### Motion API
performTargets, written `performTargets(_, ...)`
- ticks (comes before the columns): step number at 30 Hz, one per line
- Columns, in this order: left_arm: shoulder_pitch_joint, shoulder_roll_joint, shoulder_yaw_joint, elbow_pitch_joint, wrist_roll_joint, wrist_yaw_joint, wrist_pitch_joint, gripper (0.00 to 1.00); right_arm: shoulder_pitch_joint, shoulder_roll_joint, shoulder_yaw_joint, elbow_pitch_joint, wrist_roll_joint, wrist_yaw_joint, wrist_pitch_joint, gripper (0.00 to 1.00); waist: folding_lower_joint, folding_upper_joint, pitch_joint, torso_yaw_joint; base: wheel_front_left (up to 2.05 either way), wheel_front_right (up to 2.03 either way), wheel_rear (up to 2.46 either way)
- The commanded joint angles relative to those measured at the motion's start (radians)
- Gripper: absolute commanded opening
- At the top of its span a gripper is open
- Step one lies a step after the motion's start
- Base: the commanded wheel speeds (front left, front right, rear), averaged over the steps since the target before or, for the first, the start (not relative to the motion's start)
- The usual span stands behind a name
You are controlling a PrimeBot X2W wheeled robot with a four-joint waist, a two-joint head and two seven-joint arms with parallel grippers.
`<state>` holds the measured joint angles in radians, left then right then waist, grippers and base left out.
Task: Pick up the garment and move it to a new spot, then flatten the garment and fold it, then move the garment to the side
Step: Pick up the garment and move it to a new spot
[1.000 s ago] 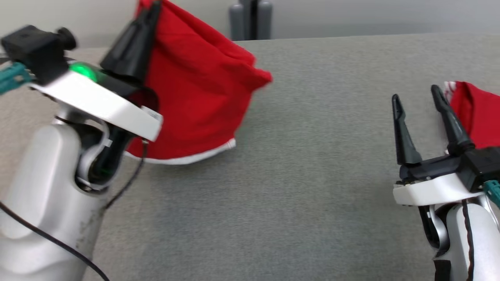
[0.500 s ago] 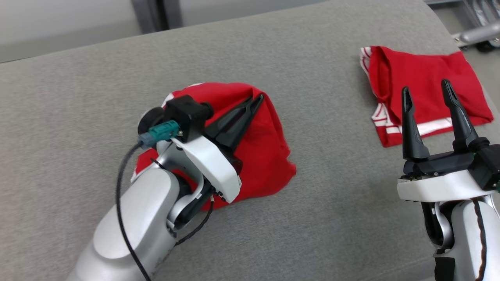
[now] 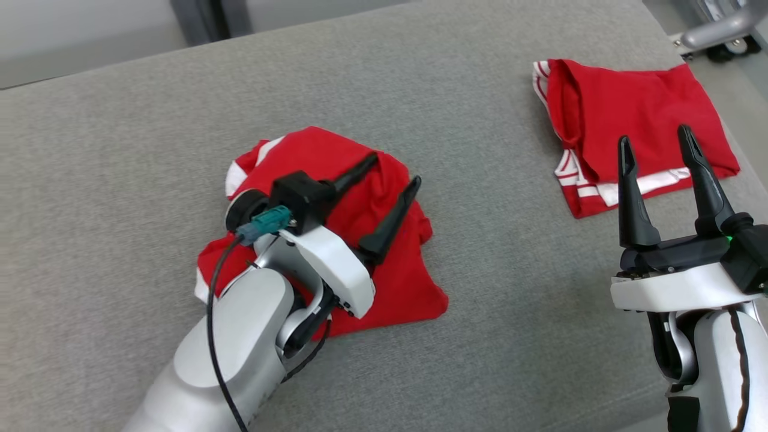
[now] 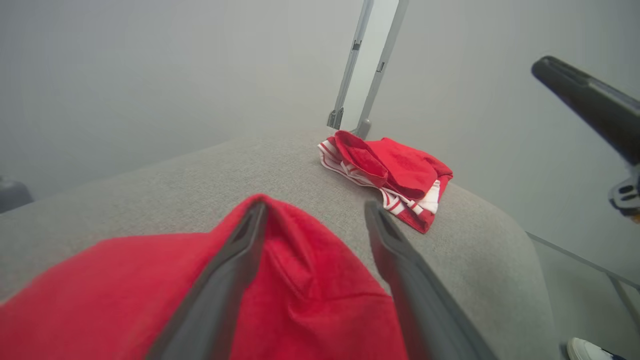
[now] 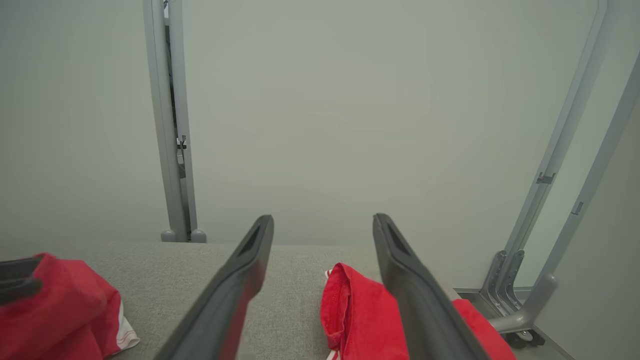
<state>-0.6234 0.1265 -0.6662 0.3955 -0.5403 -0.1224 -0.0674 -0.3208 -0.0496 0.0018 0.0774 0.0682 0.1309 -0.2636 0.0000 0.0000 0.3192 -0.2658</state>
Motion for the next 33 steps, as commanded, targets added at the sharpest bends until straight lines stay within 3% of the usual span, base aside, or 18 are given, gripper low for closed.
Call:
performTargets(1, -0.012, 0.007, 0.015, -0.004, -0.008, 0.0, -0.021, 1.0, 0.005, -0.003, -0.006, 0.0, -0.006, 0.0, -0.002, 1.0, 0.0, 0.0, -0.02, 0.028, 0.0, 0.0, 0.0)
performTargets(6, -0.011, 0.025, 0.053, -0.053, -0.034, 0.002, -0.077, 1.0, 0.015, -0.004, -0.005, 0.008, -0.03, 0.0, -0.002, 1.0, 0.0, 0.0, -0.061, 0.089, 0.0, 0.0, 0.0)
performTargets(10, -0.006, 0.078, 0.093, -0.11, -0.033, 0.012, -0.116, 1.0, 0.022, -0.004, -0.006, 0.017, -0.048, 0.0, -0.002, 1.0, 0.0, 0.0, -0.095, 0.14, 0.0, 0.0, 0.0)
performTargets(16, 0.053, 0.143, 0.169, -0.177, -0.043, 0.055, -0.157, 1.0, 0.038, -0.004, 0.006, 0.017, -0.061, 0.0, -0.002, 1.0, 0.0, 0.0, -0.136, 0.194, 0.0, 0.0, 0.0)
performTargets(21, 0.202, 0.196, 0.276, -0.233, -0.015, 0.126, -0.194, 1.0, 0.069, -0.005, 0.037, 0.017, -0.061, 0.0, -0.002, 1.0, 0.0, 0.0, -0.172, 0.234, 0.0, 0.0, 0.0)
performTargets(26, 0.377, 0.142, 0.41, -0.311, 0.022, 0.143, -0.196, 1.0, 0.105, -0.004, 0.057, 0.021, -0.06, 0.0, -0.002, 1.0, 0.0, 0.0, -0.193, 0.259, 0.0, 0.0, 0.0)
performTargets(33, 0.557, 0.015, 0.553, -0.338, 0.112, 0.077, -0.197, 1.0, 0.138, -0.004, 0.068, 0.028, -0.056, 0.0, -0.002, 1.0, 0.0, 0.0, -0.21, 0.273, 0.0, 0.0, 0.0)
